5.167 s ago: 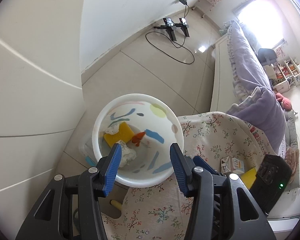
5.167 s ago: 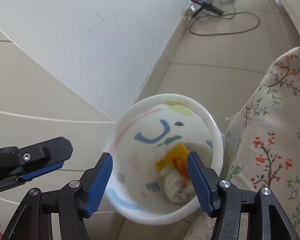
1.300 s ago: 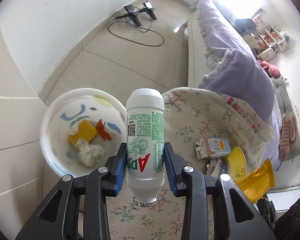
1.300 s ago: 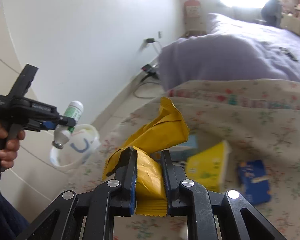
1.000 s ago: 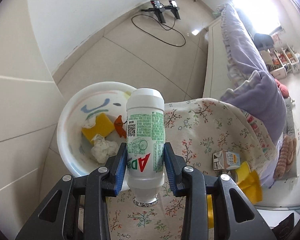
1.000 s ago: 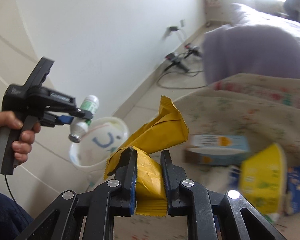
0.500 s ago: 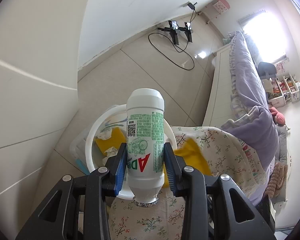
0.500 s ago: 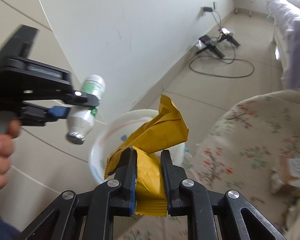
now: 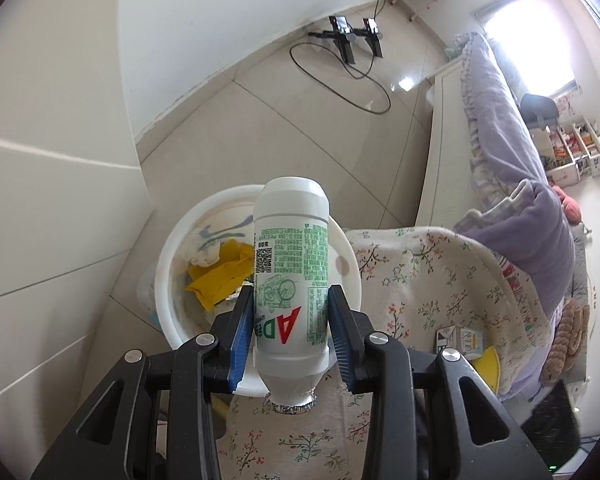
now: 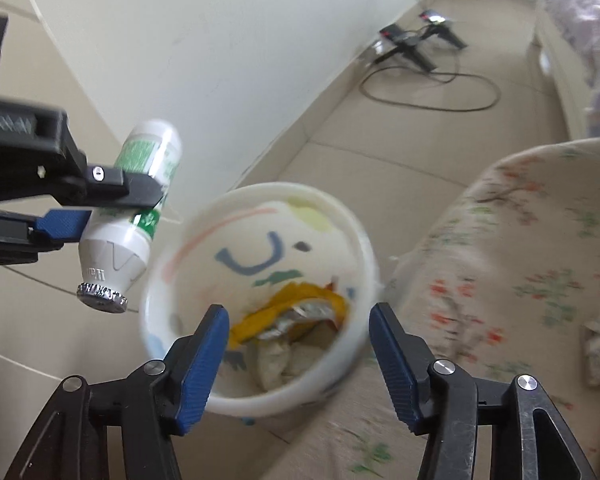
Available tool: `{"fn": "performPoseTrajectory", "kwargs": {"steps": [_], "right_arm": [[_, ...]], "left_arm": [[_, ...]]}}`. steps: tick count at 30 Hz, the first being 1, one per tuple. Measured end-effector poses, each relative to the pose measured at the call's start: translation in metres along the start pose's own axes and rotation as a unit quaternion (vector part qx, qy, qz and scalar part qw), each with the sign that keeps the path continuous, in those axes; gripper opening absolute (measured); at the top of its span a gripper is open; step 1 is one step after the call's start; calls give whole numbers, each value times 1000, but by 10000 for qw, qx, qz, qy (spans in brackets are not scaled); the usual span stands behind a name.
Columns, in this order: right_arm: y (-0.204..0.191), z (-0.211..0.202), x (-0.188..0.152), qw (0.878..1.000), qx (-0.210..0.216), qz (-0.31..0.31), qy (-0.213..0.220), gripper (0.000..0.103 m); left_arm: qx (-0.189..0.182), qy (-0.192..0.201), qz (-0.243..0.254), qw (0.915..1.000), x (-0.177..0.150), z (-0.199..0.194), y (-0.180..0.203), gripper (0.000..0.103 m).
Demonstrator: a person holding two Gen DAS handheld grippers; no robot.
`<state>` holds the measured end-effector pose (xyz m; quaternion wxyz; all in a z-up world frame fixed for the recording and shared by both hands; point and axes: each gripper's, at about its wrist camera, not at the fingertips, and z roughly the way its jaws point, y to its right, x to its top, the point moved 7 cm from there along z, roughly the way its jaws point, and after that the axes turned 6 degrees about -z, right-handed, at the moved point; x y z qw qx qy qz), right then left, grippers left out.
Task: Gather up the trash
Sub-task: 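Drop the yellow wrapper into the bucket with the right gripper while the left holds the bottle, then grasp the blue biscuit box with the right gripper while the left grasps a tissue packet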
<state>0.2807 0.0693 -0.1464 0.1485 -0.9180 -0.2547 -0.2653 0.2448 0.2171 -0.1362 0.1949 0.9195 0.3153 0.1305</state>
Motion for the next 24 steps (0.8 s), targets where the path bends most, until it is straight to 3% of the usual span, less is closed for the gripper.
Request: {"fn": "performPoseTrajectory", "kwargs": {"steps": [3, 11, 16, 24], "right_arm": [[12, -25, 1, 9998, 26, 159, 117, 65], [42, -103, 1, 9993, -110, 64, 338, 65], [81, -158, -18, 9984, -309, 148, 446, 68], [179, -240, -58, 9861, -859, 1138, 857, 71]], "left_arm": [[178, -29, 5, 9998, -2, 5, 0, 62], [178, 278, 311, 9990, -7, -4, 18, 62], [46, 309, 571, 9979, -18, -5, 41, 62], [-5, 325, 1220, 9920, -49, 2, 91, 62]]}}
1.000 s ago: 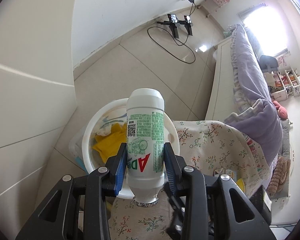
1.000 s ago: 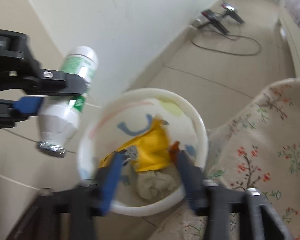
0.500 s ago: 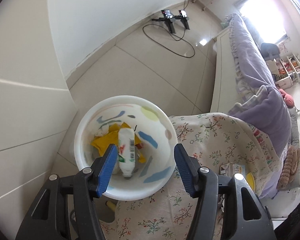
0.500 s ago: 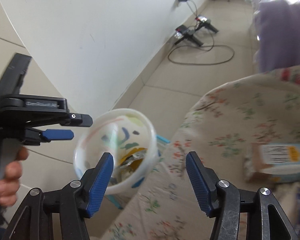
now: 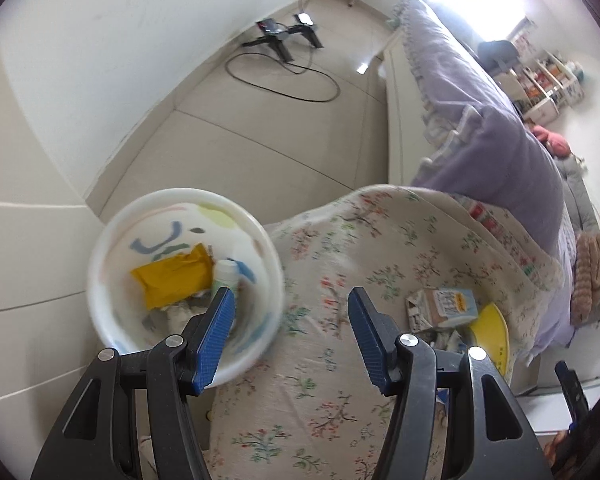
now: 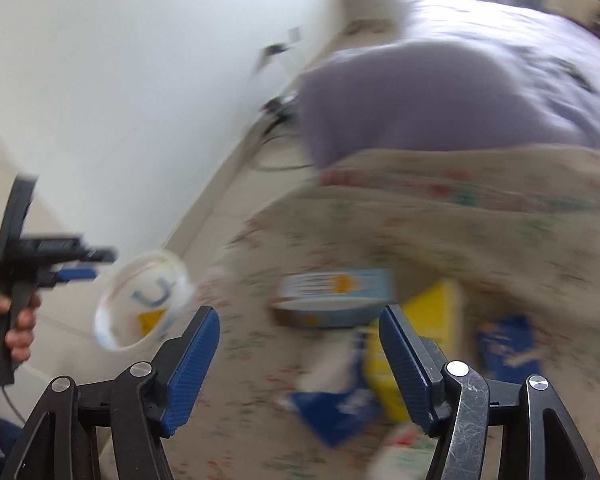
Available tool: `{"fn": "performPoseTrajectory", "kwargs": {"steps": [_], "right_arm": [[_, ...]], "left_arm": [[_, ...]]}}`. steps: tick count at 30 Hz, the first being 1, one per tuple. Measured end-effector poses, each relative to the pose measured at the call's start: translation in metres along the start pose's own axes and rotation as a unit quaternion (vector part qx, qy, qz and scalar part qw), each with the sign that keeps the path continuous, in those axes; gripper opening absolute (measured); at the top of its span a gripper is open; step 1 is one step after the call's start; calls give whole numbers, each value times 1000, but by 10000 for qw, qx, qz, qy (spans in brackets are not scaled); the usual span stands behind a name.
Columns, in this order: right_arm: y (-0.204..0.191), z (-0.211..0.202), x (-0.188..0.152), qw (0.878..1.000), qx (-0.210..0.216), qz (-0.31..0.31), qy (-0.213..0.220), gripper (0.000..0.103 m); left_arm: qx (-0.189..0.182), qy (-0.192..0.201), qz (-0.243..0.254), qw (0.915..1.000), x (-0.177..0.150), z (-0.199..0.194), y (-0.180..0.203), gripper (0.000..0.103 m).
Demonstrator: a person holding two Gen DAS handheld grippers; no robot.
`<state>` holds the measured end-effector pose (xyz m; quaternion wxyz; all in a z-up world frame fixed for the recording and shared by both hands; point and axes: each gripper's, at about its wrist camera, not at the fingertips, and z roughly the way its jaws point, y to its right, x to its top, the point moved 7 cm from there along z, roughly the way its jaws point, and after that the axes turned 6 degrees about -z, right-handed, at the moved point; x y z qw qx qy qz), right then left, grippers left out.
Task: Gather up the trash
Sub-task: 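Grasp the blue biscuit box with the right gripper while the left grasps a tissue packet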
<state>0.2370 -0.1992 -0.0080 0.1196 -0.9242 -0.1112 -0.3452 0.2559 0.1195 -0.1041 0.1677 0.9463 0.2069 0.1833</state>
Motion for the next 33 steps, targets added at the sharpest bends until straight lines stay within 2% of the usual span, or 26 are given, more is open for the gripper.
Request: {"fn": "performPoseTrajectory", "kwargs": {"steps": [2, 4, 7, 10, 13, 17, 25, 26, 29, 33], "right_arm": [[32, -8, -4, 9989, -78, 459, 38, 71], [55, -7, -11, 9965, -142, 817, -113, 72], [75, 8, -30, 9924, -131, 1103, -526, 72], [87, 22, -48, 9860, -113, 1336, -989, 72], [95, 30, -64, 9793, 6, 1614, -1217, 72], [104, 31, -76, 9750, 78, 1803, -1299, 72], [115, 26, -87, 9717, 43, 1936, -1350, 72], [117, 25, -88, 9711, 40, 1968, -1347, 72], [125, 22, -90, 9689, 2, 2089, -1326, 72], [134, 21, -93, 9650, -6, 2261, -1330, 72]], "left_arm": [[-52, -23, 257, 9997, -10, 4, 22, 62], [-145, -100, 607, 9980, -24, 10, 49, 62], [-265, -335, 1157, 9924, -51, 25, 88, 62], [-400, -753, 1431, 9860, -85, 45, 119, 62], [-540, -1268, 1490, 9792, -122, 70, 138, 62], [-570, -1756, 1458, 9719, -160, 92, 152, 62], [-863, -1696, 1165, 9748, -171, 97, 171, 59], [-896, -1678, 1138, 9751, -173, 95, 173, 53], [-935, -1711, 1148, 9741, -177, 94, 176, 18], [-1067, -1672, 1023, 9748, -177, 89, 179, 10]]}}
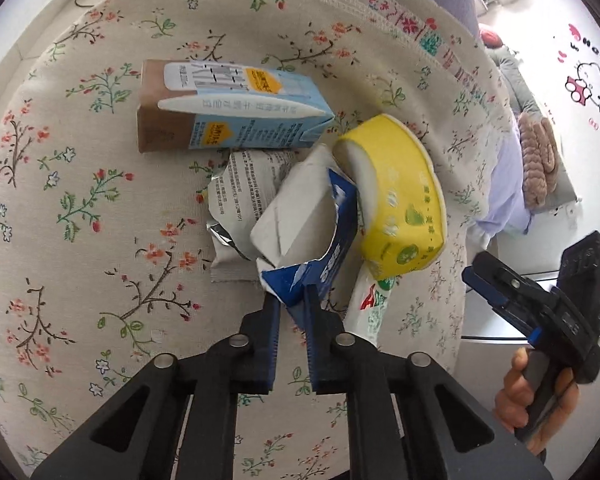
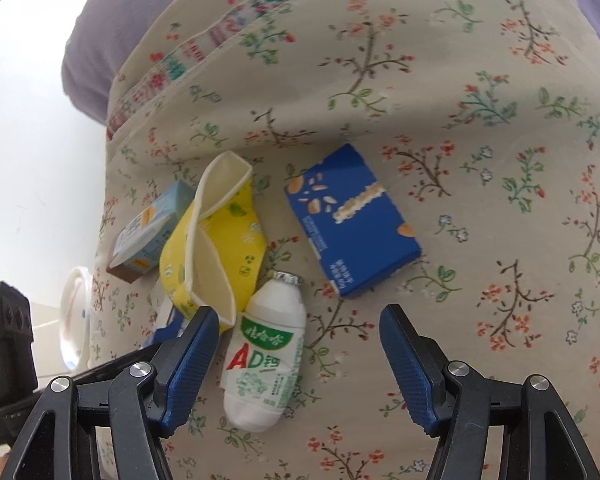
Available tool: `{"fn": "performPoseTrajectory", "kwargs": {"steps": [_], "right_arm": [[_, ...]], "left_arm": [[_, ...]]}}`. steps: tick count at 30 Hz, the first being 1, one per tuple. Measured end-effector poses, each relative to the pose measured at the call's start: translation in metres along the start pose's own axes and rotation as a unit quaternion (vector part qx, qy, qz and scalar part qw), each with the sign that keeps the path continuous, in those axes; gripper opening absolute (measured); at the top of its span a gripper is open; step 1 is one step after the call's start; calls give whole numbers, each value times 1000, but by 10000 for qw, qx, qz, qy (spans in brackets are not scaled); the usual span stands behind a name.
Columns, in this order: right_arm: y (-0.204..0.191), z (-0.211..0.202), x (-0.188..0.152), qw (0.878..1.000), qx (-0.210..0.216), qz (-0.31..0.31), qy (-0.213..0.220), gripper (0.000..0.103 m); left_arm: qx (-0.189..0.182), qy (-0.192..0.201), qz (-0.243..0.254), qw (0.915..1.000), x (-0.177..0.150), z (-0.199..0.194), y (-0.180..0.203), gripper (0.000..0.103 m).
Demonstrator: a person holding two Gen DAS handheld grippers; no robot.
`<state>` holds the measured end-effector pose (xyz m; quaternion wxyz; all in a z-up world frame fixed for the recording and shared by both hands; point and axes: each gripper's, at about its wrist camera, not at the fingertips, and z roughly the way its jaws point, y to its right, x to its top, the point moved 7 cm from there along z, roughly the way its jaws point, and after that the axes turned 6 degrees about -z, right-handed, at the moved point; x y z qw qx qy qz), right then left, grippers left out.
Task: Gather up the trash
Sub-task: 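Grasp the blue biscuit box with the right gripper while the left grasps a tissue packet, then drop the tissue packet into the bucket with the left gripper while the right carries the box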
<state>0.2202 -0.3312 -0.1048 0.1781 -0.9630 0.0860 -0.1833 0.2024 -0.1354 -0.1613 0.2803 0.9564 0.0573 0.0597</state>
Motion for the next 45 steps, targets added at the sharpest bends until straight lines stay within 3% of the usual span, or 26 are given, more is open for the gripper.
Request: {"fn": "performPoseTrajectory", "kwargs": {"steps": [11, 19, 24, 27, 34, 39, 42, 45], "right_arm": [[41, 16, 24, 9974, -676, 242, -48, 72], [17, 48, 31, 9896, -1183, -813, -56, 72], [13, 67, 24, 9866, -1235, -1024, -293, 71], [10, 64, 22, 9847, -1333, -1108, -171, 64], [-5, 13, 14, 9944, -786, -624, 324, 63], [-24, -17, 15, 9921, -447, -812, 840, 63], [-54, -21, 12, 9881, -131, -1176, 987, 63], [-84, -11, 1, 9845, 61, -1492, 920, 63]], "left_arm": [[-587, 387, 282, 9971, 2, -52, 6, 6], [-731, 683, 155, 9949, 15, -86, -17, 6], [-792, 815, 61, 9935, 19, -101, -24, 6], [-858, 878, -24, 9924, 23, -110, -31, 6], [-1048, 1156, -90, 9877, 27, -141, -41, 6], [-984, 1387, -273, 9851, 32, -159, -59, 6], [-824, 1529, -401, 9840, 37, -169, -75, 6], [-317, 1775, -456, 9825, 42, -186, -99, 6]]}}
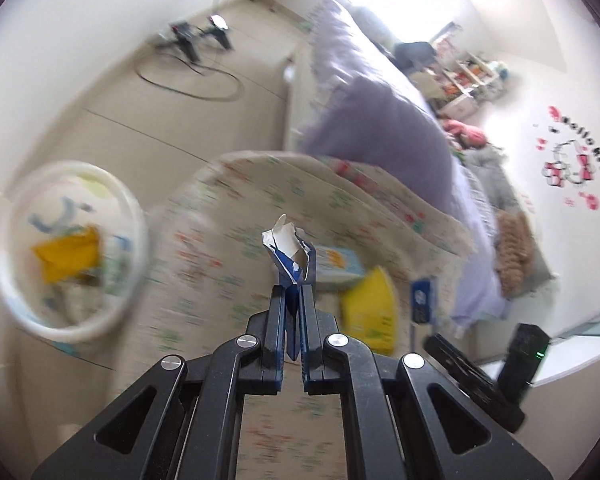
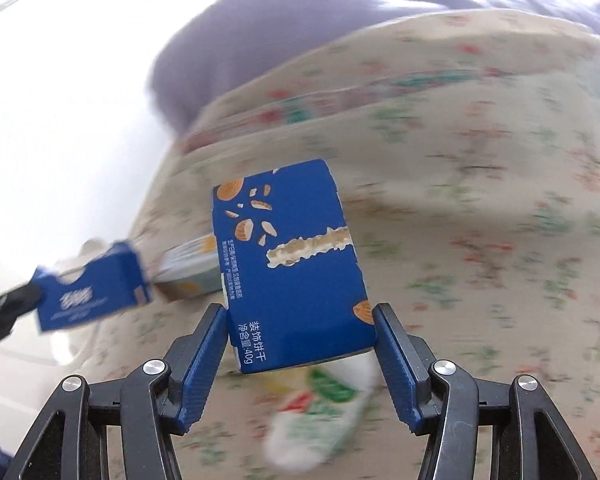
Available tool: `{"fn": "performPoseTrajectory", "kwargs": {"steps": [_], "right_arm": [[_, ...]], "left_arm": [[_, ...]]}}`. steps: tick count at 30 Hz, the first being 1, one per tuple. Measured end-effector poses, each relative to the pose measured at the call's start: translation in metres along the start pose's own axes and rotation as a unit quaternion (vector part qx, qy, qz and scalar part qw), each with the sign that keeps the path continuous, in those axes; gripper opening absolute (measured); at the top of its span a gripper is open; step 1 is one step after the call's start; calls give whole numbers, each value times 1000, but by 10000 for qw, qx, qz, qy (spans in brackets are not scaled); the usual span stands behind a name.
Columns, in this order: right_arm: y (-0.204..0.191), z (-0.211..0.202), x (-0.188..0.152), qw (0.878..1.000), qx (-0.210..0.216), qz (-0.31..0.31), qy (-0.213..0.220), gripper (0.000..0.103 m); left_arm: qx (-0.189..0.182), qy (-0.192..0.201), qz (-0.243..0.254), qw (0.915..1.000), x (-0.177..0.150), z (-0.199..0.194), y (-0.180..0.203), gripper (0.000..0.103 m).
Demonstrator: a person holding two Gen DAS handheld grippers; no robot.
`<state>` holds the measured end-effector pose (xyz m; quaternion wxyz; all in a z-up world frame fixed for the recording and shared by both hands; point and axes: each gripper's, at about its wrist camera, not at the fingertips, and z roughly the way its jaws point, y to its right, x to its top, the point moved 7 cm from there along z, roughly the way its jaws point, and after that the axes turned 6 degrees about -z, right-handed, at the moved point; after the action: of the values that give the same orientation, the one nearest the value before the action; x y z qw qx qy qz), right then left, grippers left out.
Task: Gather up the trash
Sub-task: 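Drop the tissue packet into the bucket with the left gripper while the right carries the box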
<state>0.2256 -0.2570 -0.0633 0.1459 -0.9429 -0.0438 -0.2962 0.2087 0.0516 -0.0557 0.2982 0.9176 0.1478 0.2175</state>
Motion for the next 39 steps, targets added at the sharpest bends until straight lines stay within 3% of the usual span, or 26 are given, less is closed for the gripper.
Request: {"fn": "performPoseTrajectory", "kwargs": {"steps": [5, 9, 16, 22, 25, 29, 35, 39], "right_arm": [[-37, 13, -5, 9994, 200, -279, -104, 63], [-67, 22, -14, 9977, 453, -460, -189, 63], [-114, 47, -25, 9929, 738, -838, -413, 63], [-142, 65, -24, 9905, 964, -814, -547, 63], [-159, 73, -24, 9890, 1068, -849, -577, 63], [-180, 82, -24, 9878, 1157, -845, -614, 63], [-215, 98, -18, 9854, 1288, -916, -638, 63], [-239, 110, -8, 9832, 1387, -998, -634, 64]], "left_arm": [[419, 263, -130, 9987, 22, -32, -42, 6], [727, 416, -589, 9947, 41, -51, -92, 6], [1135, 123, -936, 9890, 45, -40, -140, 6], [1136, 18, -938, 9891, 47, -28, -138, 7], [1073, -116, -1229, 9865, 49, -18, -146, 9], [1141, -349, -1603, 9798, 46, -6, -163, 24], [1059, 86, -1672, 9802, 57, -34, -168, 24], [967, 175, -1962, 9756, 58, -42, -177, 24]]}}
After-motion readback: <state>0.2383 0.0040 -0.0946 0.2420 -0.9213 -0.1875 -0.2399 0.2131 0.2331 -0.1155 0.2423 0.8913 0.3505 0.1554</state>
